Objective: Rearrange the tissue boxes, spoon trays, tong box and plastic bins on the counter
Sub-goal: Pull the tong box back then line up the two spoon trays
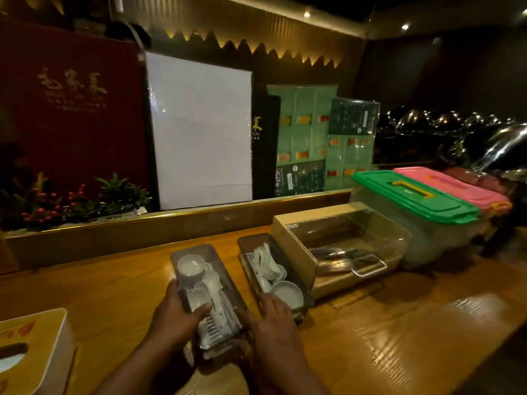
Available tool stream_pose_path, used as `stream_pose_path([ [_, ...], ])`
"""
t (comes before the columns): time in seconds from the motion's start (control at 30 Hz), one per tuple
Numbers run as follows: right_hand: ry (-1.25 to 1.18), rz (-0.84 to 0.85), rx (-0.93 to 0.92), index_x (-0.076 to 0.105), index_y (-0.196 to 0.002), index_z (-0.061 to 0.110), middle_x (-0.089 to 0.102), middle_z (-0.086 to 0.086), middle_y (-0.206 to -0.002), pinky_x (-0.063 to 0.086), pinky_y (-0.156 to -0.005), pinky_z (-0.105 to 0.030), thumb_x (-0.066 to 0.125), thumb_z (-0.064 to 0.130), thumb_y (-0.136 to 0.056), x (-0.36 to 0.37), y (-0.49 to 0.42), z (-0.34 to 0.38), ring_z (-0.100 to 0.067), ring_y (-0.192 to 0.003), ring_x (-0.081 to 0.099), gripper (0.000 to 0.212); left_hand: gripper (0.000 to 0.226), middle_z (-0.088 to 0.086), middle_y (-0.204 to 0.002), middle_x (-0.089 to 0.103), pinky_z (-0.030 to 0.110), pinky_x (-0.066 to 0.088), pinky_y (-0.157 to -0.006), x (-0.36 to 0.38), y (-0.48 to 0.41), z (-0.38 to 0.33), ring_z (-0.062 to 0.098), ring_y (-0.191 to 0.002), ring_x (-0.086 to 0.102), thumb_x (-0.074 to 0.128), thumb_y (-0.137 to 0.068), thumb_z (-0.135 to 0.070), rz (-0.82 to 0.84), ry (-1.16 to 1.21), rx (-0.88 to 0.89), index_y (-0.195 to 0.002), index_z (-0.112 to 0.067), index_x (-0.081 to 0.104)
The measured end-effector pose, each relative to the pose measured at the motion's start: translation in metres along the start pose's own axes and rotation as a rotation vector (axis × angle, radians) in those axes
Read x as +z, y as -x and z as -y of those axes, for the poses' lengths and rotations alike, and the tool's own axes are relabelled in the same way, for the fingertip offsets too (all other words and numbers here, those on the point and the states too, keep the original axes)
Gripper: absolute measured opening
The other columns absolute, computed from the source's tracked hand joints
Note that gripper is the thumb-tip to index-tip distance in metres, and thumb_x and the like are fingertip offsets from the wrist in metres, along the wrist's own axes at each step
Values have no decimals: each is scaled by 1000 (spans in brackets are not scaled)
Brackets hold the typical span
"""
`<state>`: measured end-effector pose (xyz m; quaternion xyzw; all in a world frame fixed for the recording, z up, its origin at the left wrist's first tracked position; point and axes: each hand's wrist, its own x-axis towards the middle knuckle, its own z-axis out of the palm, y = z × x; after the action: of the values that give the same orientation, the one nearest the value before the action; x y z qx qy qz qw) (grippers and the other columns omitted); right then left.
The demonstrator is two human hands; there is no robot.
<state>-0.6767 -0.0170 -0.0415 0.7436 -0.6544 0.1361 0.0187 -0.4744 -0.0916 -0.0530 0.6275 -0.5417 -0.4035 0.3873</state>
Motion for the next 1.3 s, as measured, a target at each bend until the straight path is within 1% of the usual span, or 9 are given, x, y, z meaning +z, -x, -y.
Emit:
stream_pose_path([
  [0.07, -10, -33, 65, 41, -138, 41, 52, -11, -142, 45, -103, -48, 65, 60, -72, -5, 2, -18, -33, -131, 49, 72, 71, -4, -124, 67, 49, 55, -90, 13, -2, -5, 23, -109, 65, 86, -73, -27, 1, -15, 13, -130, -36, 45],
  [0.2, -68, -51, 226, 28, -148, 36, 25, 0, -158, 21, -119, -41, 58, 51, -90, -17, 10, -53, -21, -146, 17, 67, 67, -8, -114, 65, 51, 56, -88, 26, -2, -15, 25, -107, 65, 84, -76, -22, -2, -3, -6, -128, -41, 46],
  [0.33, -118, -97, 268, 36, -144, 42, 30, 9, -154, 28, -116, -40, 57, 47, -92, -22, 16, -76, -14, -141, 22, 57, 75, -8, -119, 61, 53, 56, -89, 32, -8, -17, 24, -110, 62, 84, -76, -16, 32, 49, -20, -136, -39, 45],
  [0.47, -82, -113, 251, 43, -140, 42, 38, 8, -151, 34, -111, -40, 62, 46, -89, -16, 15, -85, -15, -138, 29, 55, 74, -8, -128, 63, 53, 58, -86, 36, -11, -18, 21, -112, 63, 86, -74, -16, 73, 105, -40, -126, -52, 49],
  [0.63, -77, -130, 241, 45, -139, 44, 41, 10, -147, 37, -107, -39, 60, 48, -88, -13, 14, -95, -14, -135, 31, 53, 78, -9, -135, 59, 55, 56, -90, 43, -11, -15, 24, -120, 61, 87, -72, -20, 91, 135, -22, -134, -47, 48],
  [0.87, -72, -127, 236, 52, -133, 43, 48, 8, -141, 42, -102, -40, 69, 47, -82, -11, 11, -101, -15, -130, 37, 54, 71, -28, -110, 56, 50, 56, -91, 50, -7, -21, 19, -109, 63, 83, -78, -11, 82, 133, -11, -119, -54, 45],
  [1.1, -69, -123, 234, 51, -134, 44, 45, 8, -143, 39, -105, -39, 70, 48, -81, -9, 9, -101, -15, -133, 35, 56, 78, -24, -115, 60, 51, 57, -90, 48, -5, -26, 17, -111, 63, 80, -79, -6, 99, 213, -37, -137, -44, 45],
  [1.2, -91, -132, 237, 50, -136, 44, 43, 7, -145, 39, -107, -39, 69, 48, -82, -11, 8, -99, -15, -133, 35, 58, 68, -22, -110, 63, 47, 59, -87, 49, -5, -26, 10, -104, 64, 77, -81, -1, 108, 246, -38, -123, -47, 50],
  [1.3, -120, -143, 221, 49, -137, 44, 41, 7, -144, 39, -107, -36, 69, 47, -83, -12, 8, -100, -13, -132, 34, 58, 70, -14, -113, 69, 51, 59, -85, 52, -6, -27, 20, -107, 68, 82, -75, -3, 101, 241, -48, -106, -60, 55],
])
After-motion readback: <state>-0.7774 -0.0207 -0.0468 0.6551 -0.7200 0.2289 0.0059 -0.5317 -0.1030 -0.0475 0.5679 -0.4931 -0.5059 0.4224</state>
